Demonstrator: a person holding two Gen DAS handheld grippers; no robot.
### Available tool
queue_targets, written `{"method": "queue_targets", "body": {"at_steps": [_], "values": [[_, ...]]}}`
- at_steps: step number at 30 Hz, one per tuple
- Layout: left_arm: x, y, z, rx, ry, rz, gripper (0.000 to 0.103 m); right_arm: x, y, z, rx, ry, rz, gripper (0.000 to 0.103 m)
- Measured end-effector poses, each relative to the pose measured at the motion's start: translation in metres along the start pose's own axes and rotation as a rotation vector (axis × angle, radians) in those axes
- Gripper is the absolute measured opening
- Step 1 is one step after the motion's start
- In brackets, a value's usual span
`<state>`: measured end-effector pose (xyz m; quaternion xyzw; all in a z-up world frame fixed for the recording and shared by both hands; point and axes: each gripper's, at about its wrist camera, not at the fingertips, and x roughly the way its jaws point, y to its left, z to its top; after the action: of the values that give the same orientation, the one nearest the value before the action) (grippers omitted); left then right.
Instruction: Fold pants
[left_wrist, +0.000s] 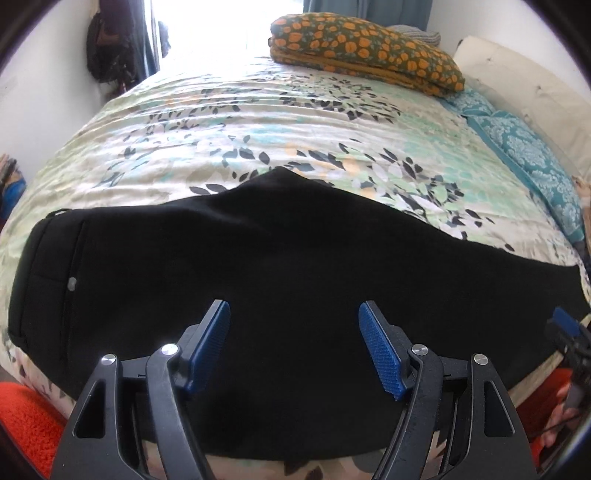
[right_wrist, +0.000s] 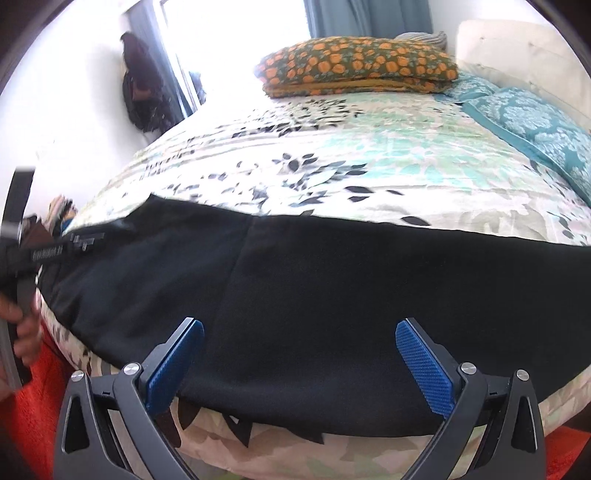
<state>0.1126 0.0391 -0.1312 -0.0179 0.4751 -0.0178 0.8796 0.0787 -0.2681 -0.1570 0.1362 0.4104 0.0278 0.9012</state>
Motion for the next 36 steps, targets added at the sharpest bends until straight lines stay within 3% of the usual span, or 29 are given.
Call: {"method": "queue_targets", "body": {"at_steps": [4,9,12,14,17,21,23,28,31,34,36], "values": [[0.015,-0.020,-0.019,0.131,0.059,0.037,0.075,-0.027,-0.070,0.017,0.239,-0.022,-0.009,0.103],[0.024,-0.006,-0.016,0.068,0.067,0.037,0.075,-0.088,-0.189,0.026,0.584,-0.112,-0.008,0.103],[0.027,-0.001,-0.018,0.057,0.063,0.042,0.075,-0.125,-0.268,0.005,0.856,-0.176,0.008,0.103],[0.027,-0.001,-0.018,0.049,0.061,0.042,0.075,-0.131,-0.314,-0.011,0.984,-0.146,0.035,0.103],[0.026,-0.007,-0.018,0.061,0.059,0.029,0.075,-0.115,-0.349,-0.015,0.947,-0.001,0.037,0.103],[0.020,-0.018,-0.020,0.102,0.049,0.018,0.075,-0.085,-0.361,-0.008,0.842,0.094,0.047,0.096],[0.018,-0.020,-0.021,0.114,0.049,0.025,0.075,-0.073,-0.365,-0.006,0.828,0.110,0.060,0.086],[0.020,-0.013,-0.022,0.086,0.061,0.040,0.075,-0.065,-0.369,-0.003,0.803,0.081,0.076,0.080],[0.024,-0.009,-0.022,0.068,0.073,0.046,0.075,-0.061,-0.374,-0.004,0.817,0.080,0.076,0.070],[0.025,-0.012,-0.022,0.076,0.070,0.054,0.075,-0.060,-0.380,-0.008,0.834,0.087,0.056,0.054],[0.026,-0.013,-0.023,0.085,0.070,0.059,0.075,-0.061,-0.385,-0.014,0.860,0.091,0.047,0.027]]}}
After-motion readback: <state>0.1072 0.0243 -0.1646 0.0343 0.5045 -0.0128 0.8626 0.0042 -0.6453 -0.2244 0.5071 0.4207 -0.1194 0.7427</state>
